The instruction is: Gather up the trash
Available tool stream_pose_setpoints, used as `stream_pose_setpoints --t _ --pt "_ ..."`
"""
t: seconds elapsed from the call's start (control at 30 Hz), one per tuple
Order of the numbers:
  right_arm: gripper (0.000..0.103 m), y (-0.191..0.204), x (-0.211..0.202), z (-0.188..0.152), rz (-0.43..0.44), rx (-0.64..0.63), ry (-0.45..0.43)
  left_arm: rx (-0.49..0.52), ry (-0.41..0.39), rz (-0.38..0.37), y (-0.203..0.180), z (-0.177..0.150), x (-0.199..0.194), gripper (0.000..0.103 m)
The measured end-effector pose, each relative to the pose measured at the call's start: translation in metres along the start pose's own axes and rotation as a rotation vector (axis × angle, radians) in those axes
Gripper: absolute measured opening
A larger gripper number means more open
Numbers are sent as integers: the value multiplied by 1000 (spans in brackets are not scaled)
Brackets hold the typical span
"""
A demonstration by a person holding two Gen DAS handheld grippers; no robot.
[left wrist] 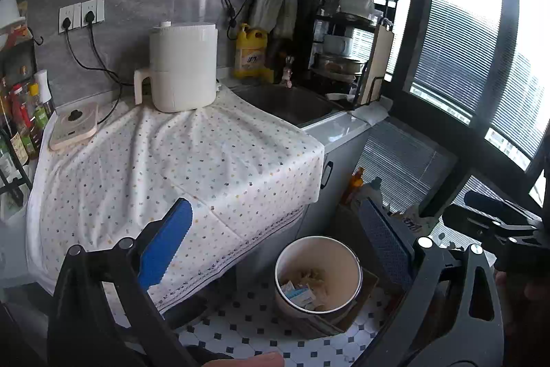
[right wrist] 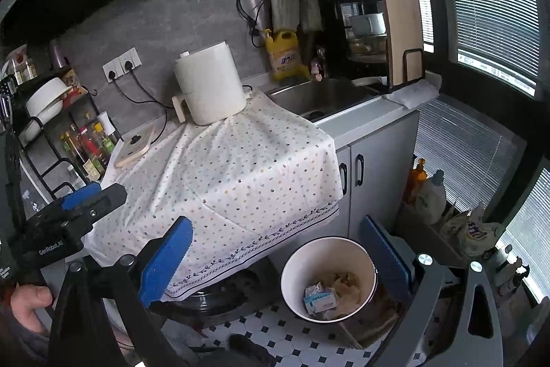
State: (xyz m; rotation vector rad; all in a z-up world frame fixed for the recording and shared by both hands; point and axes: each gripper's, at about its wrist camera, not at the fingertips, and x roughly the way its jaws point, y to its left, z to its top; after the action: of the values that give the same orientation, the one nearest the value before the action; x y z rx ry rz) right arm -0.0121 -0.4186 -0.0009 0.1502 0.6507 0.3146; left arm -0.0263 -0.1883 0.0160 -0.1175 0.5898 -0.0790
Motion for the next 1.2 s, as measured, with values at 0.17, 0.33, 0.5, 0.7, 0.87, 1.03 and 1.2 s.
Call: stream_pose_setpoints --t 0.17,0.33,0.5,0.7,0.87,1.03,1.2 --pt "95 1 1 4 -2 10 3 -1 -4 -5 1 5 0 97" --pt "95 0 0 4 5 11 1 -2 -7 -3 1 6 -1 97" --pt "95 -1 5 2 28 30 5 -16 -20 25 7 8 0 97" --pt "95 5 15 2 24 28 10 -23 -31 45 16 9 -3 97" --pt "95 12 19 -3 27 25 16 -28 -22 49 20 4 -4 97" --pt "95 14 20 -3 27 27 16 -27 -26 50 22 2 -6 97" --pt "95 19 17 -5 31 21 13 -27 -32 56 25 1 -11 97"
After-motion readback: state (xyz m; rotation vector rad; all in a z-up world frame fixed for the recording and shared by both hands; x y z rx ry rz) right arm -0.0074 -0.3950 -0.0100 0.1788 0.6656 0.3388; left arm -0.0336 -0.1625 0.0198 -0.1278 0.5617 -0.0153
